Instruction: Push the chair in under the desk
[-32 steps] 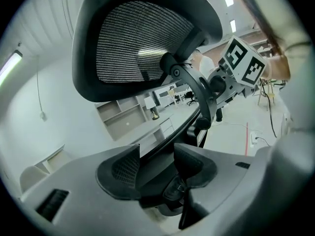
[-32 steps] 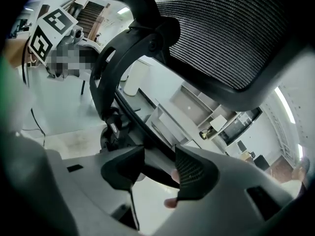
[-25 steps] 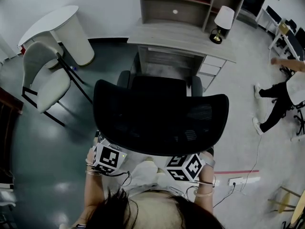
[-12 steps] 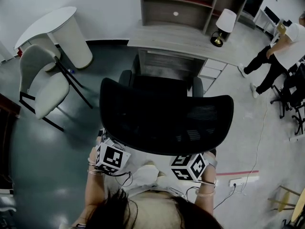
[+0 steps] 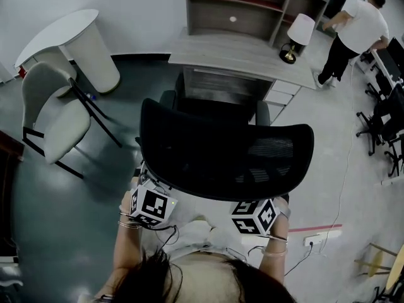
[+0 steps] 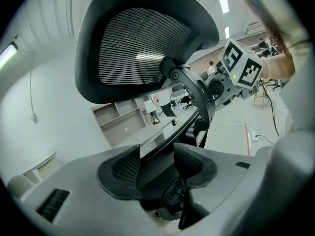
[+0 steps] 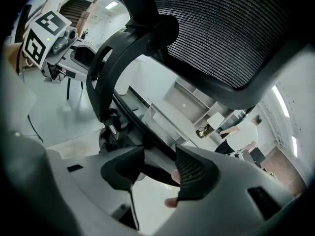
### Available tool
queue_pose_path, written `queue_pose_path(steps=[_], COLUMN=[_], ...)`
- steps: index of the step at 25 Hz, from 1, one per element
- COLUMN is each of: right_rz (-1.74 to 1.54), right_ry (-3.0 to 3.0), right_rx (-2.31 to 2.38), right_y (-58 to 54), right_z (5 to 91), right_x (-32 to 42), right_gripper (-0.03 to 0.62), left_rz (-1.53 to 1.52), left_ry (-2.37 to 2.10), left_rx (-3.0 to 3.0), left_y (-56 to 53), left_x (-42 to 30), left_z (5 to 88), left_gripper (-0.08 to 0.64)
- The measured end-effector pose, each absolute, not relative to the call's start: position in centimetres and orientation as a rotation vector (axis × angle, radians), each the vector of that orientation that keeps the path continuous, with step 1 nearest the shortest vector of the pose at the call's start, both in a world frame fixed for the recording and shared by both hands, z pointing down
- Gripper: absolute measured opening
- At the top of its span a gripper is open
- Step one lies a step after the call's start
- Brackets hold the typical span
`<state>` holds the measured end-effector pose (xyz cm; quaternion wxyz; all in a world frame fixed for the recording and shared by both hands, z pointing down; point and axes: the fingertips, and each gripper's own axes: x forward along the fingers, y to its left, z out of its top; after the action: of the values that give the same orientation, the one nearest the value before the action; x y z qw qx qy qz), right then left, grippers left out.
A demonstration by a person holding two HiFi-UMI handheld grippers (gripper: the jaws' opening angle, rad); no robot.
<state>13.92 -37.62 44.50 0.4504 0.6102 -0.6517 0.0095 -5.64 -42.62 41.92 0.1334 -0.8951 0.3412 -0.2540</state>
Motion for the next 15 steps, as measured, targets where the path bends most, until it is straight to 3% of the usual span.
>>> queue_pose_path(steps=[15], right_rz=[0.028], right_ry=[-1.622], right_rx=[1.490], right_y=[-41.8], right_z=[44.2], right_x=[14.4], right_gripper=[0.202], left_rz=[-0.732], left_ry=[1.003], left_rx=[-2.604], left_y=[-46.5], left_x=[-5.1], left_z=[41.8], left_gripper=[0.216])
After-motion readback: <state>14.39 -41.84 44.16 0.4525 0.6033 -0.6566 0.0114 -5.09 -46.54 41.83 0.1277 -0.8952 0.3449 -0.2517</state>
